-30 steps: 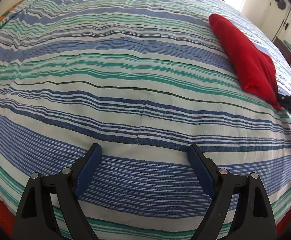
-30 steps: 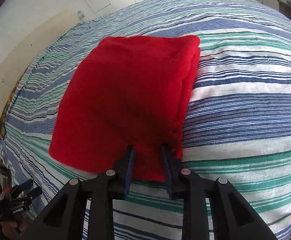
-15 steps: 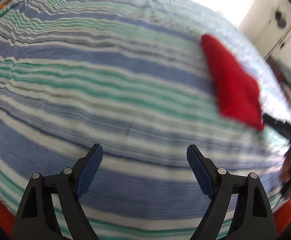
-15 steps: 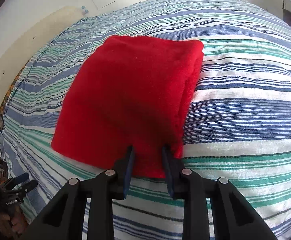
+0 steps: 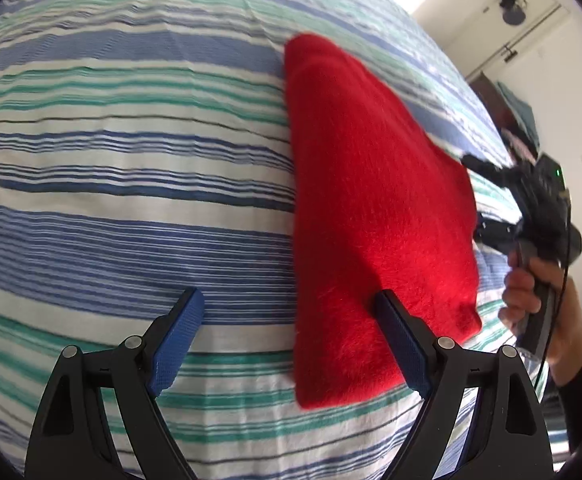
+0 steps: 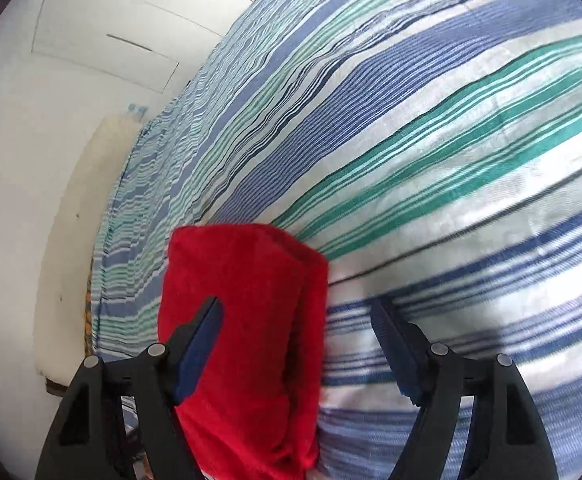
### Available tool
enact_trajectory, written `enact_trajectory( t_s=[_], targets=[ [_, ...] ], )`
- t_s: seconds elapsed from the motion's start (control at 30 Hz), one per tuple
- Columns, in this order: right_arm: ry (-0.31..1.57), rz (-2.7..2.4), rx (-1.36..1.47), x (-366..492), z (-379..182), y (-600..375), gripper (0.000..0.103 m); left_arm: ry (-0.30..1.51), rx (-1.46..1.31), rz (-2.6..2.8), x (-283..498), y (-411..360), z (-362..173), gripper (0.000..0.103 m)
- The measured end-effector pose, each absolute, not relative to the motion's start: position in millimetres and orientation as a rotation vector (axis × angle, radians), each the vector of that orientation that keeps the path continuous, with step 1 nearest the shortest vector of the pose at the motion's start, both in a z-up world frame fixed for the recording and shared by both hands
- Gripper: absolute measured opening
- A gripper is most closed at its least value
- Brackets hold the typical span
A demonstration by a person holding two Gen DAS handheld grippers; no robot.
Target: Fold small clothes
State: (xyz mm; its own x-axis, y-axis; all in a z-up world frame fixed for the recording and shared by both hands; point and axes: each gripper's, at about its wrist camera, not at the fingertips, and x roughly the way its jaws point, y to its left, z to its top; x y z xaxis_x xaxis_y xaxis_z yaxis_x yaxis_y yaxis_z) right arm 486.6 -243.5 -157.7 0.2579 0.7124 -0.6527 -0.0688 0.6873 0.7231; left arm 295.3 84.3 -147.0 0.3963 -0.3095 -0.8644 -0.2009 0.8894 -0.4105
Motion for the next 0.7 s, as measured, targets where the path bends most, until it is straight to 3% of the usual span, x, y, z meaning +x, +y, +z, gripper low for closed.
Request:
enact_trajectory(
  t_s=[0.07, 0.17, 0.2, 0.27, 0.7],
  targets=[
    [1.209, 0.591, 0.655, 493, -164, -236, 0.069, 1.212, -0.506, -0.101, 302, 77, -156, 0.092],
    [1.292, 0.635, 0.641, 502, -176, -218, 0.028, 1.235, -0.487, -0.099, 309, 70, -160, 0.091],
    [1.309, 0.638, 0.622, 501, -178, -214, 0.021, 1.231, -0.478, -0.099, 309, 69, -156, 0.063],
    [1.262, 0.611, 0.509, 499, -165, -207, 0.014, 1.232, -0.506, -0.157, 310, 66, -147, 0.018],
    [0.872, 0.766, 0.297, 470, -28, -170, 0.012, 0.913, -0.328, -0.058, 271, 67, -30, 0.016]
  ],
)
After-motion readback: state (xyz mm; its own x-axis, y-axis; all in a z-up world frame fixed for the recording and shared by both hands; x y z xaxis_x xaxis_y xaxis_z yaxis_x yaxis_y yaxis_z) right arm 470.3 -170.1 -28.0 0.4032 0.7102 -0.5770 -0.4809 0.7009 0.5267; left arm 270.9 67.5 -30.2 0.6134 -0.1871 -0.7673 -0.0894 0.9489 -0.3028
